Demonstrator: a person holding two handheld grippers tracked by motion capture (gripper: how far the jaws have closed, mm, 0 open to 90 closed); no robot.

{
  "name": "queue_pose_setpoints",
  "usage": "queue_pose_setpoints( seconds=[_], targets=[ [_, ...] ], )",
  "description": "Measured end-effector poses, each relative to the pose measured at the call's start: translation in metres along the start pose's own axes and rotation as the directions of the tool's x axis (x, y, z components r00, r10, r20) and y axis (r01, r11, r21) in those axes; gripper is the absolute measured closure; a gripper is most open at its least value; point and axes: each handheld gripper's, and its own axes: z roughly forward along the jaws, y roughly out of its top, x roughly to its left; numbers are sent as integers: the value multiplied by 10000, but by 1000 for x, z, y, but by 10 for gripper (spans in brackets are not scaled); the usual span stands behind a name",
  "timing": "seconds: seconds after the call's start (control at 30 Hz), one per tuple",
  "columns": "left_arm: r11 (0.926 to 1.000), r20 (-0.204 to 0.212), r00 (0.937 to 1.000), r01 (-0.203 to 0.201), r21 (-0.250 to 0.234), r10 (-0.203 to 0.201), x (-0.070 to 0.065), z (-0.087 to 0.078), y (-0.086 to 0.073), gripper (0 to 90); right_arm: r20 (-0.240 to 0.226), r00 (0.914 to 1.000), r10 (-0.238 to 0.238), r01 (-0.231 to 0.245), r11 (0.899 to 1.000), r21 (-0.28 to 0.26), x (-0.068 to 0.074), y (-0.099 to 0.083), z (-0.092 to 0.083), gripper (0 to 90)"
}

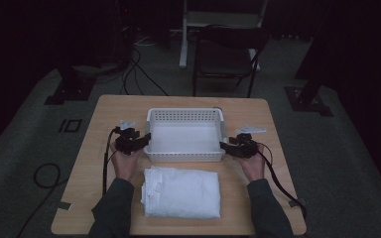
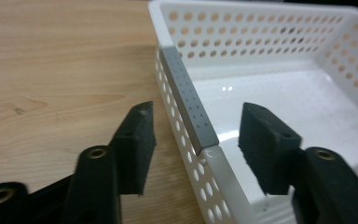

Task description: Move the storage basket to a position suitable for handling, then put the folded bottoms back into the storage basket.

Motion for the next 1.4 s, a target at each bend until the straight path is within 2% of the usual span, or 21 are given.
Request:
queue_pose_setpoints(
  seconds=[0.1,0.13,0.17,0.2,0.27,0.37,0.53,0.63,0.73,0.83,0.93,1.07,1.17,1.2,1.33,1.4],
  targets=[
    [9998,35,10000,-74,-185,75,1,-11,-2,393,210,9997,124,-117,9994,-326,-1,2,-13,463],
    [9998,35,10000,-74,-185,75,1,-11,-2,385,210,9997,124,-117,9994,-326,-1,2,-13,463],
    [9995,38,9997,-253,-194,254,2,-18,-4,385,222,9996,173,-165,9992,-363,-2,2,-16,475],
    [9993,36,9995,-319,-193,320,3,-20,-5,373,221,9996,146,-141,9996,-258,-1,3,-23,472],
    [9992,0,9994,-356,-187,356,3,-25,-6,367,334,9994,-19,25,9998,-199,2,2,-27,467],
    [9992,52,9996,-277,-275,278,4,-32,-8,367,195,9992,-343,347,9992,-188,6,0,-31,444],
    [9991,52,9997,-257,-351,259,5,-39,-11,365,136,9985,-531,533,9984,-208,10,-1,-39,435],
    [9993,130,9999,-32,-381,37,4,-47,-16,368,176,9966,-807,807,9967,39,17,-6,-43,420],
    [9993,396,9991,-142,-340,155,-1,-52,-21,370,64,9946,-1034,1032,9945,163,27,-12,-45,395],
    [9994,637,9974,-342,-102,348,-7,-56,-27,359,-53,9917,-1284,1285,9914,230,36,-17,-48,380],
    [9996,1019,9945,-267,126,252,-12,-59,-32,330,-171,9895,-1434,1438,9894,215,43,-21,-51,371],
    [9985,1185,9918,-511,190,485,-19,-64,-40,279,-358,9895,-1400,1409,9898,231,47,-28,-54,361],
    [9987,1612,9861,-453,221,412,-25,-67,-50,262,-770,9909,-1104,1127,9933,269,48,-35,-52,352],
    [9980,1726,9838,-550,324,486,-28,-67,-53,259,-829,9907,-1083,1114,9932,329,49,-39,-51,349],
    [9929,1740,9798,-1086,488,987,-40,-71,-64,229,-1102,9883,-1058,1128,9919,591,60,-53,-48,335],
    [9921,1752,9789,-1153,493,1051,-44,-73,-68,226,-1148,9872,-1109,1188,9909,641,63,-56,-48,330]
  ],
)
